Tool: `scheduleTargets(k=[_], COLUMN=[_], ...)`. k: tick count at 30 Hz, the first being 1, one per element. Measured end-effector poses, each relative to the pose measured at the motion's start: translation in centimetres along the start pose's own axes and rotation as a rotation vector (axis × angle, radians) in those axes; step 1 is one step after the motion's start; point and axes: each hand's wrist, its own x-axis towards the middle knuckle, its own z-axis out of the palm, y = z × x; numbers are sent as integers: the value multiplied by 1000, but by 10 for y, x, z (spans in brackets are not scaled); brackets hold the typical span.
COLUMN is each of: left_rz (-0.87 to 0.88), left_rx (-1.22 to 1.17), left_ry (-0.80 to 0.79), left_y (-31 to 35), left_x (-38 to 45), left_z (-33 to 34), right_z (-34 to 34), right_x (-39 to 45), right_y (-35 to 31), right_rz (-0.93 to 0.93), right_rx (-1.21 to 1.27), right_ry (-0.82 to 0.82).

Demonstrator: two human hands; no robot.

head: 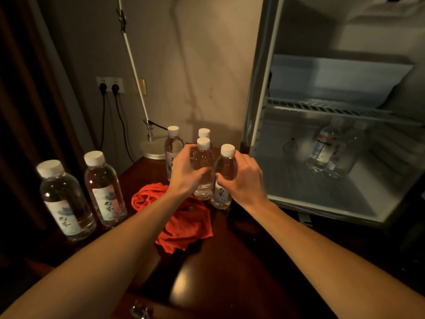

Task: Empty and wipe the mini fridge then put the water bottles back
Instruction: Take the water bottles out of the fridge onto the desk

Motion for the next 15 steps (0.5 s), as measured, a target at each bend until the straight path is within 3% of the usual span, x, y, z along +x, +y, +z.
scheduleTargets(k=[8,15], left_rz=[-18,33], left_rx=[22,79], left_ry=[10,-136], left_y=[-7,-24], left_x=[3,0], left_z=[7,5], right_z=[-2,-11], right_x=[-1,6], right_y=[-2,1], right_rz=[4,20], right_rx=[-29,-7], right_ry=[-23,-120])
